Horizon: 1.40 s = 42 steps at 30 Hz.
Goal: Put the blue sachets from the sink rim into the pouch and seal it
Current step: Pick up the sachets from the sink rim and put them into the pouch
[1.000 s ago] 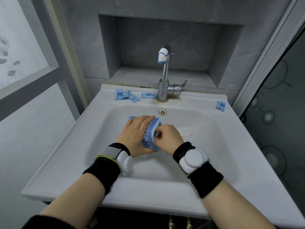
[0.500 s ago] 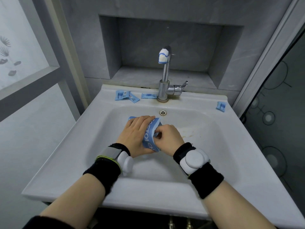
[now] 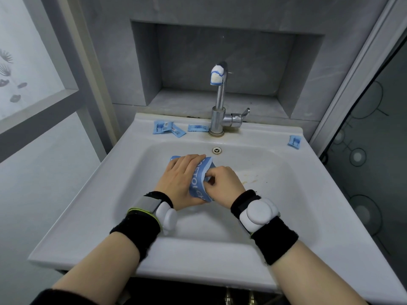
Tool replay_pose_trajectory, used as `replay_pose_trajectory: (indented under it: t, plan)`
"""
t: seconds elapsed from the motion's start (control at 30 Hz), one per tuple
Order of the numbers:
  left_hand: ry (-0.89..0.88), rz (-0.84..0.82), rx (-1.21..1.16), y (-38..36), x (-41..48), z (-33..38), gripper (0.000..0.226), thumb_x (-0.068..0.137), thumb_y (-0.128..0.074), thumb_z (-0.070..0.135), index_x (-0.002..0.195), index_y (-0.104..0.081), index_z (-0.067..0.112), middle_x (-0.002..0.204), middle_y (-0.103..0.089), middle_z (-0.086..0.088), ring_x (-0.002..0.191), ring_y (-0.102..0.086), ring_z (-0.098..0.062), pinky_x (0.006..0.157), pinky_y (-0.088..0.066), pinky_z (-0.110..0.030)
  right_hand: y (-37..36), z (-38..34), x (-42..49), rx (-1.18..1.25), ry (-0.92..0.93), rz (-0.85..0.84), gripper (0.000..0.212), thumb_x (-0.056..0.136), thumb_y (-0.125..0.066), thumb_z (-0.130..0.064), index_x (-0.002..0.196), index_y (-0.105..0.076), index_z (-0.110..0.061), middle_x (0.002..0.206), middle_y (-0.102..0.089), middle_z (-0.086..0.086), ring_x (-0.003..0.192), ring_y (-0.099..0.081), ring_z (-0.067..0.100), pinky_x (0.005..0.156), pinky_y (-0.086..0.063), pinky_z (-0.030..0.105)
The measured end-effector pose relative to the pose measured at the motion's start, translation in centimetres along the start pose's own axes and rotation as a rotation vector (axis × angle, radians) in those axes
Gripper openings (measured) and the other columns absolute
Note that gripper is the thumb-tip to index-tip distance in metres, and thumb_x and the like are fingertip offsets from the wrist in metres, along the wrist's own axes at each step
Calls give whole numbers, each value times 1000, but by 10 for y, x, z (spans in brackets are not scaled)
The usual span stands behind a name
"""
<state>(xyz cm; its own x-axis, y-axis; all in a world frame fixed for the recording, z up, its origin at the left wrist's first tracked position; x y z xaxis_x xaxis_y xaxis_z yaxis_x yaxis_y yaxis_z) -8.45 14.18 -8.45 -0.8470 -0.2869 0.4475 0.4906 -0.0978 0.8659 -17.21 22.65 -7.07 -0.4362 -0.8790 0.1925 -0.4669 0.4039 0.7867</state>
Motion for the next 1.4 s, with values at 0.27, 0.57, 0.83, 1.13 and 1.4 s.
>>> replay_pose_trajectory:
  t: [0.27,0.57,0.83,1.13,1.4]
  plan:
    - [1,-1,-8,1,0,0,107,56,-74,69,142,-35,16,136,-47,-1,126,-42,-20,108,-29,-37,0,0,-1,15,17,-17,21,82,-61,-11,64,-59,-20,58,-55,0,56,-48,22,55,-41,30]
    - [-11,-13,-5,1,0,2,106,57,-75,67,141,-36,15,137,-47,-2,128,-42,-21,109,-30,-39,-2,1,0,-1,5,-25,49,81,-60,-9,47,-34,-34,46,-38,-12,45,-35,8,46,-25,22]
    - [-25,-8,-9,1,0,3,106,56,-77,65,140,-38,14,136,-48,-3,125,-44,-22,107,-31,-38,-3,2,0,-31,19,-42,49,85,-56,-11,49,-31,-33,48,-36,-12,46,-33,7,47,-22,22]
    - [-9,-12,14,-1,0,1,107,56,-73,69,141,-36,16,136,-47,-1,126,-42,-20,108,-27,-35,-2,1,0,-31,6,-61,45,88,-53,-13,53,-33,-31,51,-38,-10,47,-34,8,47,-25,22]
    - [21,13,19,1,-1,-1,104,59,-69,72,141,-36,16,136,-48,-1,127,-42,-21,107,-30,-38,2,2,-1,128,25,33,13,85,-58,-16,79,-69,-14,72,-69,6,66,-61,23,65,-53,39]
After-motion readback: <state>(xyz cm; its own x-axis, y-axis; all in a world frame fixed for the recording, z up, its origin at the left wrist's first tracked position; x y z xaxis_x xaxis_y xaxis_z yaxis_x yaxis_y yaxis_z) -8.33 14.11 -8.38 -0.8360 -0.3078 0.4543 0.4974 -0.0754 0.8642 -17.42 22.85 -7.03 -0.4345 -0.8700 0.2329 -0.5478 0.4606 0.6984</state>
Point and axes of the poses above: each hand's wrist, its own x-axis towards the middle knuckle, its own y-axis out of the back of the hand, z = x × y, the point moved 5 cm from there along x, towards the middle knuckle
